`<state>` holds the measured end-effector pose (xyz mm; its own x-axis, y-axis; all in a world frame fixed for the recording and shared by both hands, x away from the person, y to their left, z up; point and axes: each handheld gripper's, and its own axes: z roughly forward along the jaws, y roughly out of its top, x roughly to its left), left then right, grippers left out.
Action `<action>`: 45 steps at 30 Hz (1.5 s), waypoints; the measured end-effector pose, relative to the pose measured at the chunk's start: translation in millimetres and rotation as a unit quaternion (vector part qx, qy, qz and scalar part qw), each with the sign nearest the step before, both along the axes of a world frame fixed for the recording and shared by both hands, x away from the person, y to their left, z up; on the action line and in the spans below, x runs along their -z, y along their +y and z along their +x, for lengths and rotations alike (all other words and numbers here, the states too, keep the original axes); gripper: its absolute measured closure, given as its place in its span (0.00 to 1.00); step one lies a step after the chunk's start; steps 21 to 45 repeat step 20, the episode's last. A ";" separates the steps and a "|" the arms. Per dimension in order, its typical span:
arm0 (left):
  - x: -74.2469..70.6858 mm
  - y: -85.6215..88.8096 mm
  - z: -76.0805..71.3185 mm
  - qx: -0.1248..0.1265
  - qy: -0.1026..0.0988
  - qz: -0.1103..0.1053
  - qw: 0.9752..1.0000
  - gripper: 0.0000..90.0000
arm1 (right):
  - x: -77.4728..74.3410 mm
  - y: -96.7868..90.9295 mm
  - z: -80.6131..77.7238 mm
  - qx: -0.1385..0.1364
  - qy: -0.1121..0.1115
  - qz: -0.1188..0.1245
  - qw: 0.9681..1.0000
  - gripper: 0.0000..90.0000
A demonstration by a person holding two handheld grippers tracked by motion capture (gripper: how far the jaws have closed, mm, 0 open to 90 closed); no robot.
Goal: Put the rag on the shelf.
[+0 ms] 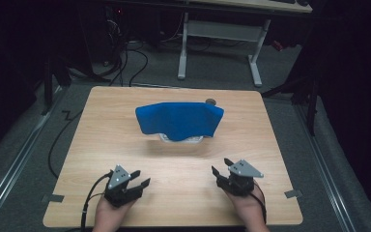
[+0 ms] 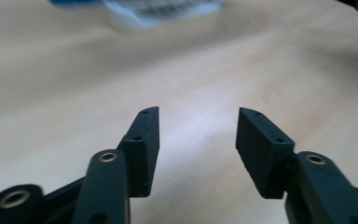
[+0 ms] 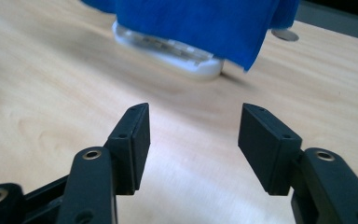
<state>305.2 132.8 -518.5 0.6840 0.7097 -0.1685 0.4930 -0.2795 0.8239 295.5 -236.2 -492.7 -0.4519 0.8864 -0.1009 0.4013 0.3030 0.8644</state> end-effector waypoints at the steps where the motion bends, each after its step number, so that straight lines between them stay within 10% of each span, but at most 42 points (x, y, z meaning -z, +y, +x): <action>1: -1.9 -4.5 -3.0 0.013 -0.022 0.009 1.000 0.54 | 12.6 -2.4 -9.2 -0.008 0.012 0.000 1.000 0.51; 9: 9.0 -14.0 2.0 0.030 -0.019 0.041 0.999 0.53 | 17.5 -9.1 2.2 -0.018 0.028 -0.004 0.999 0.49; 45: 7.2 -7.5 2.1 0.012 -0.021 0.036 0.999 0.53 | 18.8 -12.0 1.8 -0.017 0.032 -0.005 0.999 0.49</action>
